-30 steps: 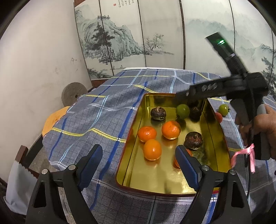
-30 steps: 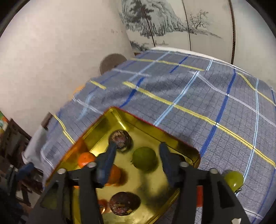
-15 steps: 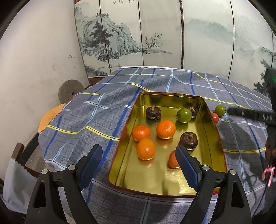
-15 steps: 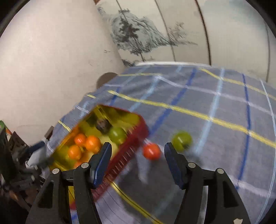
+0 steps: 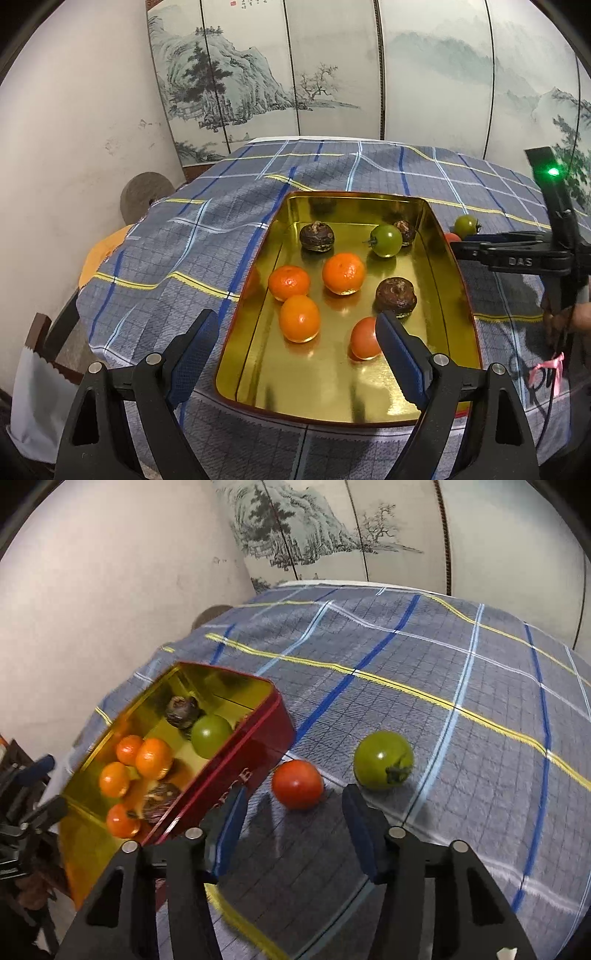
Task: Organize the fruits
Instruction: 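Reach the right gripper to the red tomato on the cloth and grasp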
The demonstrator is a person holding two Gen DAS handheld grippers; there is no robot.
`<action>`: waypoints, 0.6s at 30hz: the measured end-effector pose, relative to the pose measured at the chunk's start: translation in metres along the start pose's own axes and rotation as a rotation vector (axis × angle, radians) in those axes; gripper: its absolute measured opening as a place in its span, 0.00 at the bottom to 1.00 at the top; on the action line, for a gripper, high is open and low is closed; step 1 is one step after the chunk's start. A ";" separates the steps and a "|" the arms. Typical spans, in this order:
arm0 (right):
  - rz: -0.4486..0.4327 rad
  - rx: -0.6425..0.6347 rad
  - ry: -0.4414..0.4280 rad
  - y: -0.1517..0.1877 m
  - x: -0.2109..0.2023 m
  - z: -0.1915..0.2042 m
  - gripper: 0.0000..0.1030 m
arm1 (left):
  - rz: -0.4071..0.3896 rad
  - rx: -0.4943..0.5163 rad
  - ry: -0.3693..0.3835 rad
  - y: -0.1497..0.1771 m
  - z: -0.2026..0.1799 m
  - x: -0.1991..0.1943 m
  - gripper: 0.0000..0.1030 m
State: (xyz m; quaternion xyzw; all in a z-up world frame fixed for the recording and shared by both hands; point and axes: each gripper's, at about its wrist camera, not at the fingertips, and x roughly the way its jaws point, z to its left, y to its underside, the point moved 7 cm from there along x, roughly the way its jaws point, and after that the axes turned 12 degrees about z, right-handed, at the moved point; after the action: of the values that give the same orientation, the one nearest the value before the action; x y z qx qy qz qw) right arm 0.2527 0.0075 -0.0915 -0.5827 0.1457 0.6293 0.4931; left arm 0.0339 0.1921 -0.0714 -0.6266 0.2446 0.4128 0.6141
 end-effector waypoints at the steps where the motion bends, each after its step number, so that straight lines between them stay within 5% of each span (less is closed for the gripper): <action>1: 0.008 -0.007 0.000 -0.001 0.004 0.000 0.45 | 0.002 0.001 0.000 0.000 0.000 0.001 0.84; 6: 0.024 -0.055 0.026 -0.009 0.018 0.001 0.41 | 0.013 0.003 0.000 0.000 -0.002 0.004 0.84; 8: 0.032 -0.081 0.048 -0.011 0.021 0.003 0.27 | 0.012 0.005 -0.001 0.000 -0.002 0.004 0.84; 11: 0.032 -0.070 0.066 -0.011 0.017 0.000 0.27 | 0.009 0.012 0.003 -0.001 -0.004 0.001 0.84; 18: -0.067 0.017 0.104 0.033 -0.049 -0.030 0.27 | -0.050 0.095 0.059 -0.008 -0.025 -0.023 0.84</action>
State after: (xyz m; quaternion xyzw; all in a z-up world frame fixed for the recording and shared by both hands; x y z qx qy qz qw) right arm 0.2362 -0.0524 -0.0695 -0.6150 0.1570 0.5798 0.5108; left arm 0.0336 0.1641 -0.0507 -0.6144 0.2661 0.3668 0.6458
